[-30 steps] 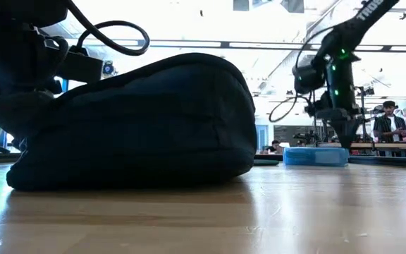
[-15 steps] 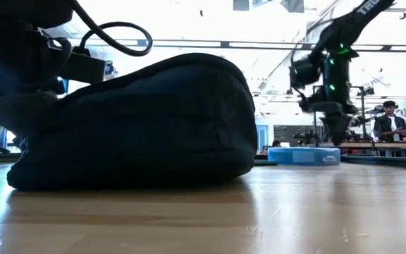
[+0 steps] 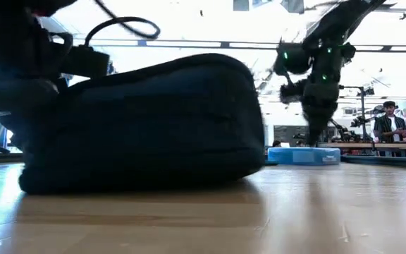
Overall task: Unpack backpack
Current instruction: Remove the transparent zipper bag from the blue backpack
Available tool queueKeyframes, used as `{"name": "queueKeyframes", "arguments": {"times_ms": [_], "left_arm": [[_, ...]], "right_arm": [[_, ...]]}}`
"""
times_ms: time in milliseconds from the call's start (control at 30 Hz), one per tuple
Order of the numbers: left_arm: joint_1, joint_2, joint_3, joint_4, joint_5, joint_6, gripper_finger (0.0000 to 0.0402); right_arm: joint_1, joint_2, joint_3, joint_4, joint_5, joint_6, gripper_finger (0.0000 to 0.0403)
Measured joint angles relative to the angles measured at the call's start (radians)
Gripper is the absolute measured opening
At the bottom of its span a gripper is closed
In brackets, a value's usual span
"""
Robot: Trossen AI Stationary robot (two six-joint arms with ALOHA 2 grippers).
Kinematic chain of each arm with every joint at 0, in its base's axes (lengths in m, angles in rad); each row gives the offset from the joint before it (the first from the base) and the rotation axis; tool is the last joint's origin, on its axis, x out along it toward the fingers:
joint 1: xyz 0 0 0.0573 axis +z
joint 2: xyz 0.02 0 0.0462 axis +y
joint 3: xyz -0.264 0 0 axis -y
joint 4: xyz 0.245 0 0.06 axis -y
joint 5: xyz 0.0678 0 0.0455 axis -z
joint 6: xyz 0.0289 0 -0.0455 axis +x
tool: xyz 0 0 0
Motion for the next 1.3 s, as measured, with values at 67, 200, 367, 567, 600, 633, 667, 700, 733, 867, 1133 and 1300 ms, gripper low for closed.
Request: {"name": "queueKeyframes", "arguments": {"times_ms": [67,200,367,567,600,633,667,700,733,867,1133,1300], "left_arm": [[-0.001,0.005,0.0,0.096,0.009,0.066,0.0],[-0.001,0.007,0.0,0.273,0.025,0.178,0.0],[0.001,0.007,0.0,0.377,0.031,0.251,0.0],[0.009,0.007,0.0,0.374,0.017,0.257,0.0002],[0.013,0.007,0.0,0.372,0.016,0.257,0.0004],[0.016,0.008,0.0,0.372,0.013,0.257,0.0007],[0.021,0.007,0.0,0.371,0.01,0.257,0.001],[0.024,0.008,0.0,0.37,0.009,0.257,0.0013],[0.028,0.008,0.0,0.369,0.009,0.257,0.0016],[0.035,0.005,0.0,0.356,0.016,0.267,0.0027],[0.016,-0.063,0.035,0.359,-0.025,0.278,0.003],[-0.013,-0.063,0.05,0.459,-0.045,0.342,0.003]], "right_arm": [[0.127,0.0,-0.018,0.188,-0.063,-0.005,0.005],[0.368,0.0,-0.031,0.493,-0.068,-0.061,0.005],[0.584,0.007,-0.027,0.686,0.116,-0.118,0.0053],[0.715,0.078,-0.027,0.705,0.191,-0.156,0.0094],[0.726,0.104,-0.027,0.706,0.197,-0.156,0.0105],[0.736,0.131,-0.027,0.709,0.197,-0.156,0.0116],[0.745,0.16,-0.027,0.718,0.197,-0.156,0.0127],[0.752,0.19,-0.021,0.722,0.199,-0.156,0.0138],[0.758,0.22,-0.007,0.721,0.203,-0.157,0.0149],[0.785,0.337,0.075,0.704,0.206,-0.218,0.0185],[0.837,0.476,0.266,0.645,0.384,-0.351,0.0218],[0.86,0.532,0.309,0.65,0.613,-0.393,0.0233]]}}
